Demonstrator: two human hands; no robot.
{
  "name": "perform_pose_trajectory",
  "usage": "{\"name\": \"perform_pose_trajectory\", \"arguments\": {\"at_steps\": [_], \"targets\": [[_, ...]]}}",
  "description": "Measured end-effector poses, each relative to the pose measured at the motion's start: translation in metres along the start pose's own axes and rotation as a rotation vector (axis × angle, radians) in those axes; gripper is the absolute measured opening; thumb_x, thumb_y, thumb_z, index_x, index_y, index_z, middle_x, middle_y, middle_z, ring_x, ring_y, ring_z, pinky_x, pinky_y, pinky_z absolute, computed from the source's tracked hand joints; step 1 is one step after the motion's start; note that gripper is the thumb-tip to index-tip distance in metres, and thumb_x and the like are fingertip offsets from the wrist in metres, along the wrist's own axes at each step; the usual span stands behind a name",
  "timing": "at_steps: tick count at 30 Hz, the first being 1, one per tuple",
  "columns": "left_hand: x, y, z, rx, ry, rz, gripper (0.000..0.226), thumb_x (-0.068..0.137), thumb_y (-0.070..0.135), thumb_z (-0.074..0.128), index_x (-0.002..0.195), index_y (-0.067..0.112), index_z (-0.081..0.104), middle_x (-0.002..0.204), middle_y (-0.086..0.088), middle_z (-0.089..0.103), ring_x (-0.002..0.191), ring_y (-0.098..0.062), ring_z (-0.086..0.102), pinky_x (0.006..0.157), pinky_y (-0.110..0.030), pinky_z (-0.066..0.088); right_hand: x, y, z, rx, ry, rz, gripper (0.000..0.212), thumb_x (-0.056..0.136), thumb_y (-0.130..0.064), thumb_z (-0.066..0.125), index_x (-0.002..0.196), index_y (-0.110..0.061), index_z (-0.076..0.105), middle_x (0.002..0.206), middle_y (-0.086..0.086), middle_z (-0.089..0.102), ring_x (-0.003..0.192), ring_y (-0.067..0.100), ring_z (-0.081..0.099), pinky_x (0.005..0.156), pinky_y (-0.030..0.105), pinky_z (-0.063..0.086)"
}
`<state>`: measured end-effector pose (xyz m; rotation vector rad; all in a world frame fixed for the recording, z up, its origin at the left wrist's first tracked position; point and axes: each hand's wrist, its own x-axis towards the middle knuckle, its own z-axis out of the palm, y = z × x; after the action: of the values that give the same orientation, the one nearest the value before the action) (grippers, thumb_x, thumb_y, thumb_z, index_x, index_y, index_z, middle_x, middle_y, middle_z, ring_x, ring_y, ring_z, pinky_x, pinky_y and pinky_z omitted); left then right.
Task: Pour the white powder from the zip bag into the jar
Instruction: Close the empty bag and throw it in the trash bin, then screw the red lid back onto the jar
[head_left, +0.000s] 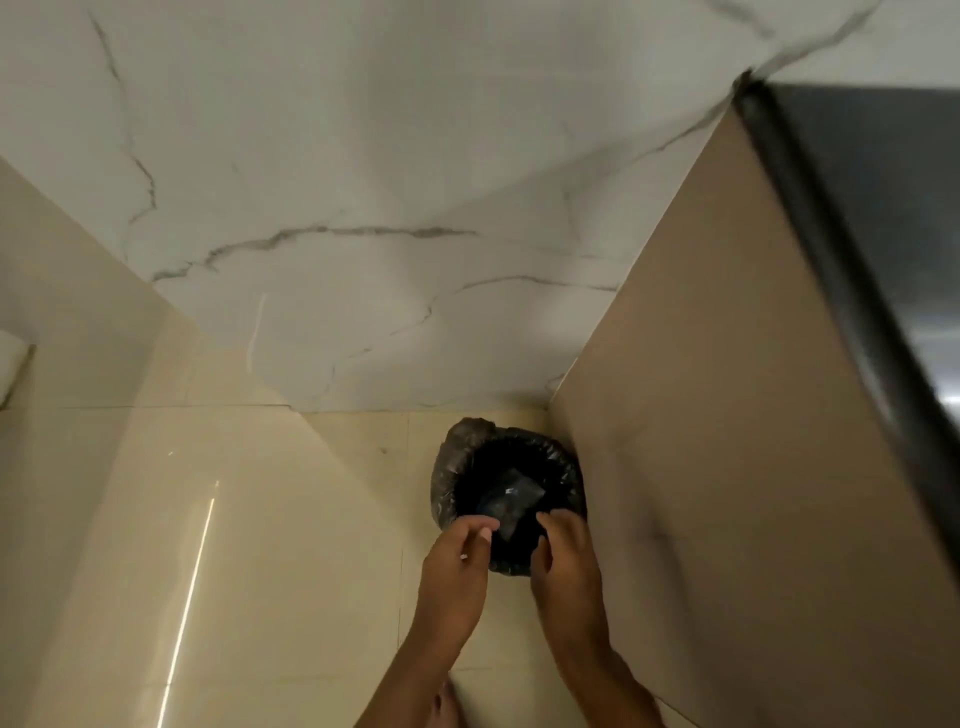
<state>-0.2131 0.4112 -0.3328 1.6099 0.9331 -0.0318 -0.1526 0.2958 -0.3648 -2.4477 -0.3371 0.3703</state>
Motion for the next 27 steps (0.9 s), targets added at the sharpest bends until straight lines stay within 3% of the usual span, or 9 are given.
{"name": "perform_pose_trajectory", "arguments": {"at_steps": [2, 6, 9, 14, 18, 21, 27], "targets": [[-0.019, 0.037, -0.008, 0.020, 0.046, 0.059, 0.020, 0.100, 0.023, 0.048, 0.101, 0.033, 0.066, 0.103, 0.017, 0.066, 0.096, 0.004, 0.060, 0.076, -0.009, 0.046, -0.010, -0.024, -0.034, 0.031, 0.015, -0.048, 0.034, 0.089, 0.000, 0.060, 0.122, -0.008, 0.061, 0.129, 0.008, 0.053, 0.113, 0.022, 0.058, 0.094, 0.035, 0.052], [-0.051, 0.110, -0.026, 0.074, 0.119, 0.226, 0.019, 0.100, 0.024, 0.047, 0.104, 0.028, 0.066, 0.103, 0.017, 0.066, 0.094, 0.010, 0.058, 0.074, -0.001, 0.041, -0.015, -0.083, -0.112, 0.015, 0.034, -0.146, 0.031, 0.095, -0.009, 0.050, 0.125, -0.013, 0.060, 0.134, -0.001, 0.050, 0.118, 0.013, 0.052, 0.097, 0.029, 0.050], [-0.073, 0.163, -0.034, 0.144, 0.160, 0.357, 0.019, 0.100, 0.027, 0.047, 0.106, 0.023, 0.065, 0.103, 0.012, 0.066, 0.095, 0.000, 0.062, 0.077, -0.006, 0.043, -0.018, -0.121, -0.170, -0.017, 0.077, -0.224, 0.025, 0.098, -0.020, 0.042, 0.116, -0.023, 0.060, 0.119, -0.014, 0.052, 0.107, 0.002, 0.053, 0.083, 0.014, 0.046], [-0.124, 0.219, -0.029, 0.315, 0.240, 0.633, 0.028, 0.101, 0.033, 0.042, 0.123, 0.019, 0.052, 0.120, 0.005, 0.055, 0.113, -0.010, 0.052, 0.093, -0.025, 0.045, -0.047, -0.157, -0.256, -0.136, 0.187, -0.442, 0.025, 0.096, -0.016, 0.050, 0.117, -0.010, 0.062, 0.119, 0.004, 0.059, 0.108, 0.016, 0.053, 0.094, 0.030, 0.047], [-0.150, 0.251, -0.011, 0.429, 0.292, 0.788, 0.034, 0.102, 0.035, 0.040, 0.131, 0.018, 0.045, 0.135, 0.000, 0.050, 0.125, -0.015, 0.046, 0.104, -0.036, 0.044, -0.061, -0.147, -0.313, -0.196, 0.323, -0.500, 0.029, 0.095, -0.019, 0.053, 0.122, -0.011, 0.060, 0.124, 0.004, 0.059, 0.119, 0.018, 0.051, 0.103, 0.038, 0.041], [-0.169, 0.274, 0.018, 0.526, 0.351, 0.850, 0.040, 0.101, 0.037, 0.041, 0.137, 0.019, 0.041, 0.144, -0.001, 0.044, 0.134, -0.018, 0.040, 0.107, -0.040, 0.041, -0.067, -0.119, -0.357, -0.275, 0.369, -0.506, 0.044, 0.094, -0.025, 0.050, 0.137, -0.013, 0.049, 0.138, 0.004, 0.052, 0.133, 0.021, 0.041, 0.109, 0.043, 0.032], [-0.226, 0.306, 0.107, 0.593, 0.367, 0.931, 0.055, 0.099, 0.042, 0.041, 0.148, 0.022, 0.026, 0.160, -0.002, 0.019, 0.149, -0.020, 0.012, 0.118, -0.039, 0.019, -0.098, -0.045, -0.452, -0.289, 0.509, -0.469, 0.055, 0.096, -0.039, 0.045, 0.146, -0.017, 0.038, 0.145, 0.002, 0.049, 0.140, 0.022, 0.036, 0.111, 0.049, 0.027]]}}
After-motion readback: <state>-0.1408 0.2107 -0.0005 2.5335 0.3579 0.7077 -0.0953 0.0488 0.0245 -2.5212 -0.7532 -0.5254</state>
